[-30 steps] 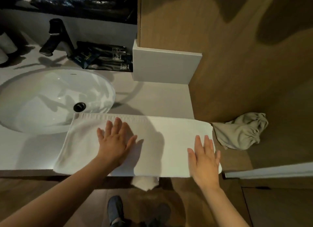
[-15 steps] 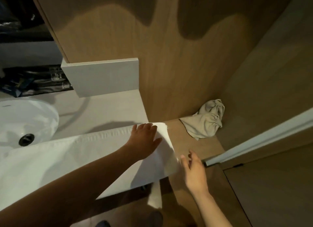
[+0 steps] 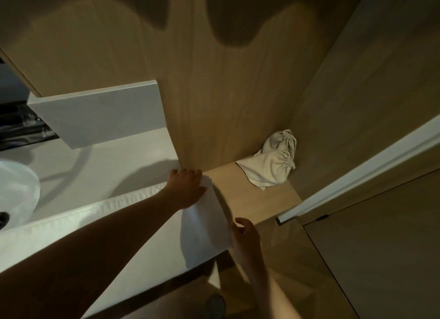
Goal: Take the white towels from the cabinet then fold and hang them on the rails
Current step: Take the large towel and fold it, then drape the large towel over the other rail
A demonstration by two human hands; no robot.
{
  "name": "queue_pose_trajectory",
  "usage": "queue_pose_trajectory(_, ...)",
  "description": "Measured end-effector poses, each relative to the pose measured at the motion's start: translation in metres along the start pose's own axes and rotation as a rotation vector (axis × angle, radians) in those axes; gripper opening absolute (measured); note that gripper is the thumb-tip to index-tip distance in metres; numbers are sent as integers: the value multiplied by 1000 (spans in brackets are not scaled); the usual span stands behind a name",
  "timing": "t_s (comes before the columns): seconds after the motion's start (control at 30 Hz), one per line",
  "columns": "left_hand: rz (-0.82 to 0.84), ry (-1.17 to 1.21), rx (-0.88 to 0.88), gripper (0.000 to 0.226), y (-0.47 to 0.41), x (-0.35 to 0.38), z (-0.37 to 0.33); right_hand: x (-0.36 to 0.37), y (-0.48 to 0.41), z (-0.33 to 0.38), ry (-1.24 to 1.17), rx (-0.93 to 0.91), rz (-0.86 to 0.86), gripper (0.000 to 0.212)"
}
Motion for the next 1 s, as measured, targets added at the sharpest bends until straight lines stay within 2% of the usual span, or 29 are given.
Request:
queue_pose_trajectory(0.13,31,53,-39,50,-13,4,9,11,-1,-6,21,-26,123,15)
queue_pose_trajectory(0.27,-28,391,-45,38,-21,-12,23,7,4,-4,22,-113,130,27)
queue_pose_trajectory(0.37,-82,513,14,26,-13,-29,27,2,14,7,-15,-156,134,33)
queue_pose_trajectory(0.47,-203,601,91,32,3,-49,32,-2,27,21,-161,-125,187,21)
queue_pose_trajectory(0.6,-251,728,85,30,38,-84,41,-4,48,38,-361,-102,261,16)
queue_pose_trajectory(0.67,-348,733,95,26,60,-106,50,-1,60,49,-405,-102,301,11)
queue_pose_trajectory(0.77,-511,728,111,14,98,-138,64,9,86,80,-387,-178,348,27)
queue_pose_trajectory(0.87,-628,758,82,18,138,-167,80,18,117,121,-343,-333,331,38)
queue_pose_trajectory(1.0,-835,844,47,20,200,-210,111,23,160,177,-329,-554,264,29)
Point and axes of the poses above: each hand's wrist, its own y-axis away from the middle knuckle, its own x-axis out of the palm, z = x × y, the point moved 8 cm from there along -y, towards the middle knuckle, and after that the axes turned 10 degrees about x, right-handed, at the moved point
